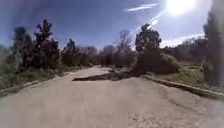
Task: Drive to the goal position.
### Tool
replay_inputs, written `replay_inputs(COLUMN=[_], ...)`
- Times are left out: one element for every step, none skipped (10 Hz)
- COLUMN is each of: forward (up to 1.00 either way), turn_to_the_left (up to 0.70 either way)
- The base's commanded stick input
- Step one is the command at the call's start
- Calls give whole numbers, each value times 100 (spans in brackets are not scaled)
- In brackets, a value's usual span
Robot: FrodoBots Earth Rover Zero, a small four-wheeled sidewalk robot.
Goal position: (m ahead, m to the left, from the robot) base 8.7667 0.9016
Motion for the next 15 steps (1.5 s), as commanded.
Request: replay_inputs(forward=[100, 100, 100, 100, 100, 100, 100, 100, 100, 100, 100, 100, 100, 100, 100], turn_to_the_left=[0, 0, 40, 40, 40, 2, 0, 0, 0, 0, 0, 0, 0, 0, 0])
